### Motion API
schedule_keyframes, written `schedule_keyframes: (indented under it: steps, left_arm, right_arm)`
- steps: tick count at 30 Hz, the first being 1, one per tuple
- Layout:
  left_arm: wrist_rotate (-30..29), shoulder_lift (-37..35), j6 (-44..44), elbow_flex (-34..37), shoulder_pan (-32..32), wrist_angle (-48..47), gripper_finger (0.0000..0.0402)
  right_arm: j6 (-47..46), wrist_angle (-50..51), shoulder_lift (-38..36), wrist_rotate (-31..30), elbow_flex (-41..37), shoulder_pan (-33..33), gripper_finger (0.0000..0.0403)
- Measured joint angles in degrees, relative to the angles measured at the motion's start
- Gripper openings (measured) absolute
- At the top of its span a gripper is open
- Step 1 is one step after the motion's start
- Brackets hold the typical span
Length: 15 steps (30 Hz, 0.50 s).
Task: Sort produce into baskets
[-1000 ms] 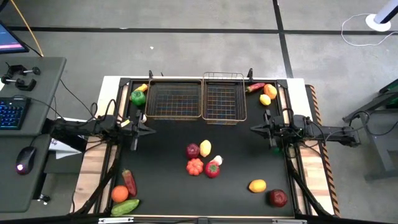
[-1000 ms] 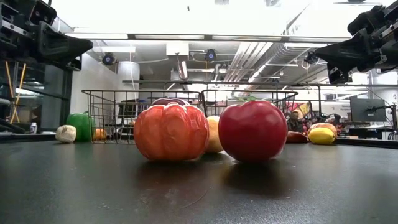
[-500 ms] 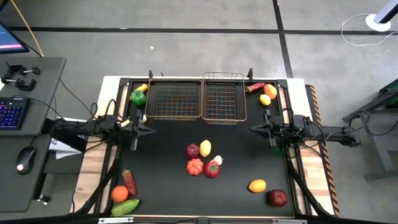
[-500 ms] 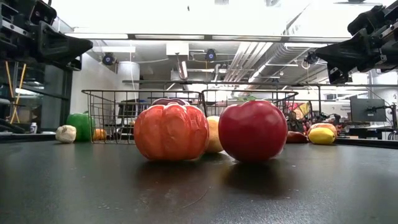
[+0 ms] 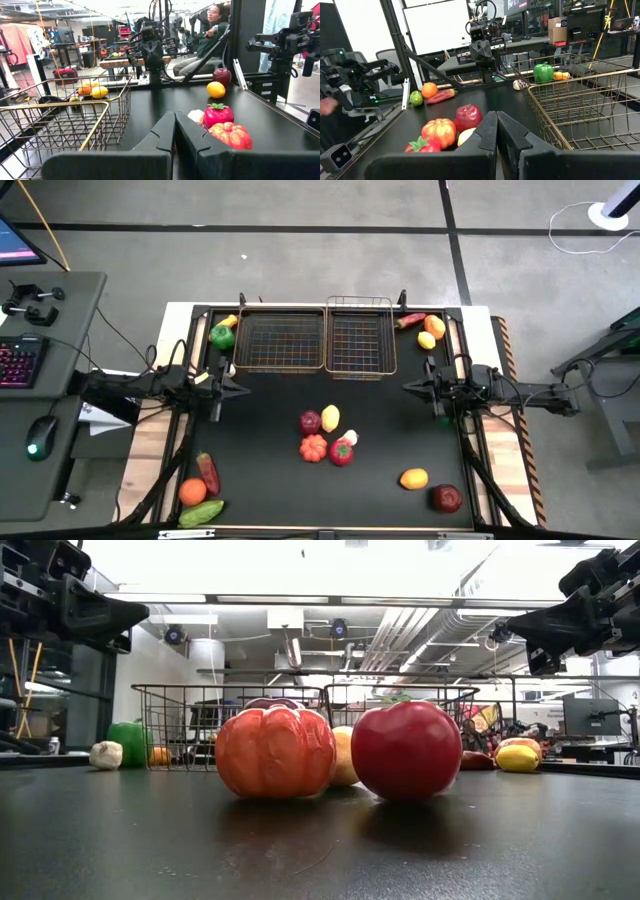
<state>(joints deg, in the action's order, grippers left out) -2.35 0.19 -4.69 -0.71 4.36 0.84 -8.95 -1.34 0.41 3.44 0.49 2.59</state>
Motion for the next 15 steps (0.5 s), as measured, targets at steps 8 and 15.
schedule_keyframes:
  steps: [8, 15]
  left_arm:
    - [0.0, 0.0, 0.0, 0.0, 0.0, 0.1, 0.0001]
    - [0.4, 0.0, 15.0, 0.0, 0.3, 11.9, 0.0001]
  right_arm:
    - [0.0, 0.0, 0.0, 0.0, 0.0, 0.0, 0.0000]
    - [0.0, 0.0, 0.0, 0.0, 0.0, 0.0, 0.0000]
